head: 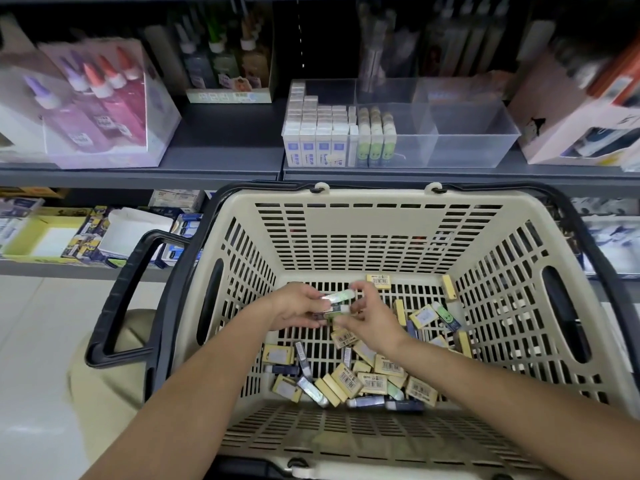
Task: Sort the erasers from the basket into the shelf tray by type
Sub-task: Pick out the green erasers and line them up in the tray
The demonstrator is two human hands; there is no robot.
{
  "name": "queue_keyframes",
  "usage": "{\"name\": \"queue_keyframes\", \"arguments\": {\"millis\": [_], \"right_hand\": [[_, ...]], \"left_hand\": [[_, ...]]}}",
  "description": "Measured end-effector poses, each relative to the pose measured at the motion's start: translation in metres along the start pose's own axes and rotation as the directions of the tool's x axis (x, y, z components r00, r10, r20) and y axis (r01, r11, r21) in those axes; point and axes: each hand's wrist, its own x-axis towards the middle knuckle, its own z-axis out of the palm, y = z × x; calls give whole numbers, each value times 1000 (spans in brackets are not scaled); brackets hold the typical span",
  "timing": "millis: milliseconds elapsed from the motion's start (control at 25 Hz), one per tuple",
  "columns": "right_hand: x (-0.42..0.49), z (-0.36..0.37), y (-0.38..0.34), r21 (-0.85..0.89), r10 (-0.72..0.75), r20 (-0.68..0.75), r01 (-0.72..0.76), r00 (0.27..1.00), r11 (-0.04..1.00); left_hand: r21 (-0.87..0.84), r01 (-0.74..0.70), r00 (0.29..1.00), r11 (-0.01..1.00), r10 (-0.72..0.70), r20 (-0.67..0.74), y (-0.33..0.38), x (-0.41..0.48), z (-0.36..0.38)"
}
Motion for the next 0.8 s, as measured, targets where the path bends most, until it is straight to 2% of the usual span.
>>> {"name": "queue_keyframes", "arguments": {"millis": [80, 160, 280, 360, 440, 520, 560, 640, 680, 800], "right_hand": [[5, -8, -7, 154, 49, -22, -45, 999, 987], [7, -11, -13, 192, 37, 8, -37, 999, 981], [6, -17, -19, 152, -29, 201, -2, 979, 988], [6, -23, -22, 149, -19, 273, -23, 962, 989], [9, -25, -22, 182, 2, 249, -49, 968, 982], [11, -23, -19, 220, 33, 186, -74, 982, 973], [12, -19, -16, 166, 49, 155, -74, 987, 983], [13, -6, -12, -178, 23, 170, 7, 985, 984], [13, 6, -10, -338, 3, 233, 78, 972, 938], [10, 51, -7, -564, 35, 391, 209, 920, 799]], "left_hand": [[-96, -20, 999, 995, 23, 36, 3, -1, 6], [-111, -9, 997, 994, 17, 75, 4, -3, 7], [41, 58, 972, 997, -66, 224, 9, -10, 3], [49, 98, 944, 994, -108, 312, 11, -12, 2], [-33, 127, 915, 991, -104, 390, 11, -14, 3], [-81, 116, 925, 990, -77, 373, 11, -15, 0], [-118, 103, 955, 988, -65, 288, 9, -14, -3], [-242, 76, 997, 967, -67, 45, 3, -11, -12], [-313, 55, 997, 948, -69, -35, 1, -10, -16], [-404, 30, 996, 914, -62, -66, 0, -13, -18]]}}
